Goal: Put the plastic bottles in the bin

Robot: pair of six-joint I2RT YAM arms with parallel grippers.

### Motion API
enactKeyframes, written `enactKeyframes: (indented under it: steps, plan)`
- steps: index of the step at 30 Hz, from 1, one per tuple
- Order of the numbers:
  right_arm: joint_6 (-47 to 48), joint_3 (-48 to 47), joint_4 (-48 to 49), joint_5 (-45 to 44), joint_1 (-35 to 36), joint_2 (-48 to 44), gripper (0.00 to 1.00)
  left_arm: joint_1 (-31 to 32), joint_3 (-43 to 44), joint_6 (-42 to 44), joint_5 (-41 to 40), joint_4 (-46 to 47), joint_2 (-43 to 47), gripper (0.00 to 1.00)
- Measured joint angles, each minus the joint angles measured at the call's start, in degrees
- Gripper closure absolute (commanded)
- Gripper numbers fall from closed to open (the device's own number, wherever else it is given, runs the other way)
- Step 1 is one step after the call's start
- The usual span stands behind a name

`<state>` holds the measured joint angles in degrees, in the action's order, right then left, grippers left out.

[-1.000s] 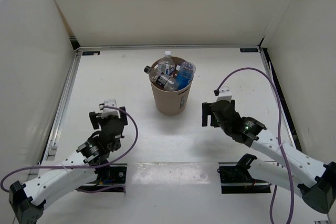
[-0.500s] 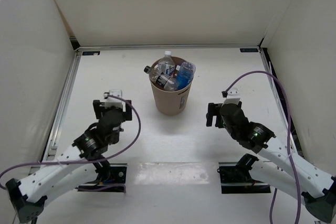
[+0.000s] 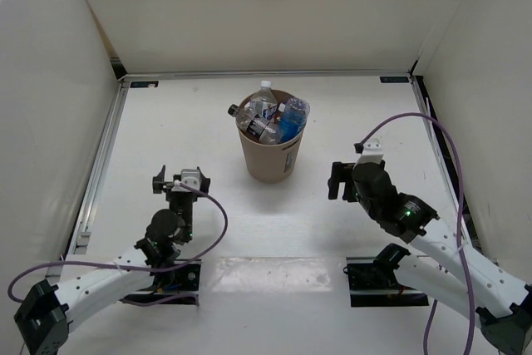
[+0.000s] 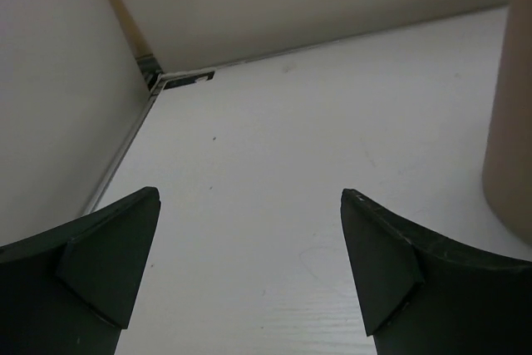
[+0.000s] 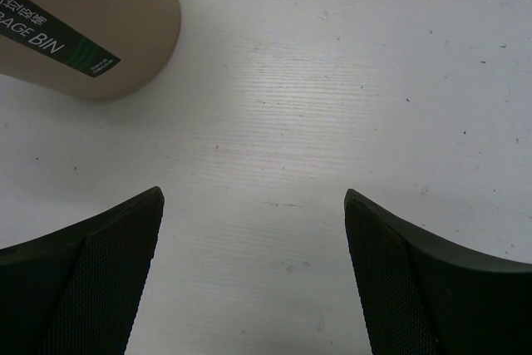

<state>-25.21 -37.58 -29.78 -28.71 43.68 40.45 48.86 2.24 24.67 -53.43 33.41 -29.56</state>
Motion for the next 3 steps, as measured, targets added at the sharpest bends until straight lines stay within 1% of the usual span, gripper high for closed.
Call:
enactKeyframes:
  steps: [3]
  plan:
    - [0.3, 0.0, 0.0, 0.4, 0.3, -0.1, 0.10, -0.8, 0.1, 1.2, 2.6, 7.9, -2.6, 0.00]
